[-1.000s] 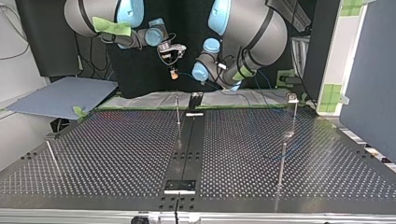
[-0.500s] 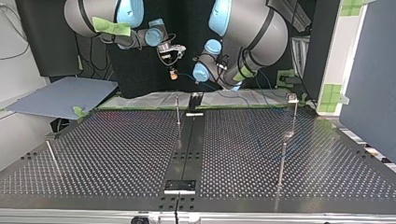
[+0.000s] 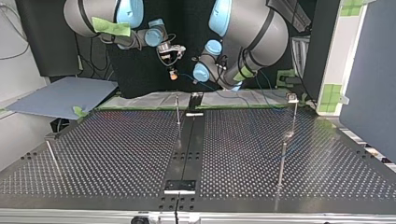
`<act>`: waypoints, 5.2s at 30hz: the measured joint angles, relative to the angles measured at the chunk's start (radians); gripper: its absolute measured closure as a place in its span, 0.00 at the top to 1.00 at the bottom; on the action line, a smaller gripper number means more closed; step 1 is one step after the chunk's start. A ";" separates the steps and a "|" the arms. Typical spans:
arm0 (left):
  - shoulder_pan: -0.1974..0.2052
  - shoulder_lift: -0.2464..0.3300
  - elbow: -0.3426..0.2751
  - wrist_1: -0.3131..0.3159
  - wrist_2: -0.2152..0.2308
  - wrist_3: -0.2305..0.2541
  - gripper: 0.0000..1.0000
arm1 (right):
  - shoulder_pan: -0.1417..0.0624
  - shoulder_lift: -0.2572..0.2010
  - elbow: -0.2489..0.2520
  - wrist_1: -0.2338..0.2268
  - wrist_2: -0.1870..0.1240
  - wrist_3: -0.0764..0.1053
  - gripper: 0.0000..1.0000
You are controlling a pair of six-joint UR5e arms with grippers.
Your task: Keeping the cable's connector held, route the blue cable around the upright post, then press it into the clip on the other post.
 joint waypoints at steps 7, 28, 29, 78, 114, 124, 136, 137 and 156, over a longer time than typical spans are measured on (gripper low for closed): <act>-0.002 0.000 0.000 0.003 -0.033 0.007 0.99 | 0.000 0.000 0.000 0.000 0.000 0.000 0.00; -0.009 0.000 0.000 0.118 -0.185 0.003 0.01 | 0.000 0.000 0.000 0.000 -0.003 0.000 0.00; -0.009 0.000 0.000 0.119 -0.189 0.002 0.01 | 0.000 0.000 -0.001 0.000 -0.003 0.000 0.00; -0.111 0.140 -0.099 0.127 -0.330 -0.062 0.01 | -0.026 -0.140 0.114 0.000 -0.005 -0.039 0.00; -0.177 0.223 -0.104 0.161 -0.369 -0.140 0.01 | -0.051 -0.303 0.197 0.002 0.004 -0.035 0.00; -0.165 0.223 -0.104 0.182 -0.364 -0.142 0.01 | -0.071 -0.310 0.196 -0.011 0.011 0.012 0.00; -0.145 0.222 -0.104 0.284 -0.345 -0.159 0.01 | -0.106 -0.307 0.194 -0.016 0.003 0.052 0.00; -0.144 0.222 -0.104 0.293 -0.345 -0.164 0.01 | -0.108 -0.307 0.192 -0.017 0.000 0.052 0.00; -0.110 0.213 -0.104 0.313 -0.273 -0.233 0.01 | -0.134 -0.286 0.146 -0.003 -0.031 0.069 0.00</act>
